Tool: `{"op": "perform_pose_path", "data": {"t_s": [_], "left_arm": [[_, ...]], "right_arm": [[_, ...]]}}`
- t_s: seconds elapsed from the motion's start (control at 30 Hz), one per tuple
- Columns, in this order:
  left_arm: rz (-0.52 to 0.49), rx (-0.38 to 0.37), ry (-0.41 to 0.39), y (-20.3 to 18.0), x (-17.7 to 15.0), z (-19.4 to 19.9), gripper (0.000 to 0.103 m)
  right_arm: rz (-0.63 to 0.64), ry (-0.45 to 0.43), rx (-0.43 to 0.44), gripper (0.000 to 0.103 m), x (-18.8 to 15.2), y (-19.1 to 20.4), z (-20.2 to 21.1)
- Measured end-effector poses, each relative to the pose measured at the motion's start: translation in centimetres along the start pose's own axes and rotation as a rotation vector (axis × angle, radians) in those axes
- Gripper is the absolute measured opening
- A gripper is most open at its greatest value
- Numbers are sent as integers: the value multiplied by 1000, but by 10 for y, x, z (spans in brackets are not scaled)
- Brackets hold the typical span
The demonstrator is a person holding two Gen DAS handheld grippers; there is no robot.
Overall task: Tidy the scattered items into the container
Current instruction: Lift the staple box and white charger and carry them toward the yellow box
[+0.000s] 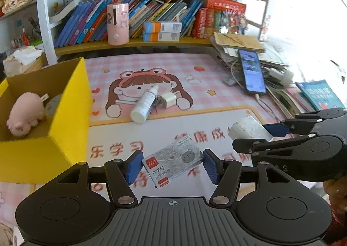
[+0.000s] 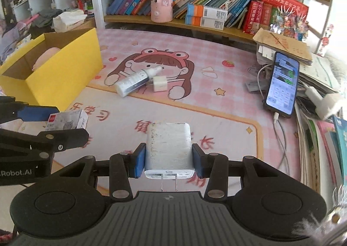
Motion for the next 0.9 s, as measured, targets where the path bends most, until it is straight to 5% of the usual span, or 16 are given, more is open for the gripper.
{"op": "perform_pose_path", "data": {"t_s": [0.4, 0.9], "left_arm": [[-61, -48, -29, 49, -44, 71, 60], [20, 42, -53, 132, -78, 127, 60]], "right_arm": [[-58, -50, -42, 41, -37, 96, 52], [49, -79, 65, 41, -31, 206, 62]]}}
Point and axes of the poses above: each gripper's, at about its wrist camera, not at the fingertips, and z roughly against the way its jaws point, y to its left, x to its top, the point moved 7 cm from there along -z, roughly the way its jaws point, and after that the axes turned 1 degree about y, right-handed, at the moved point
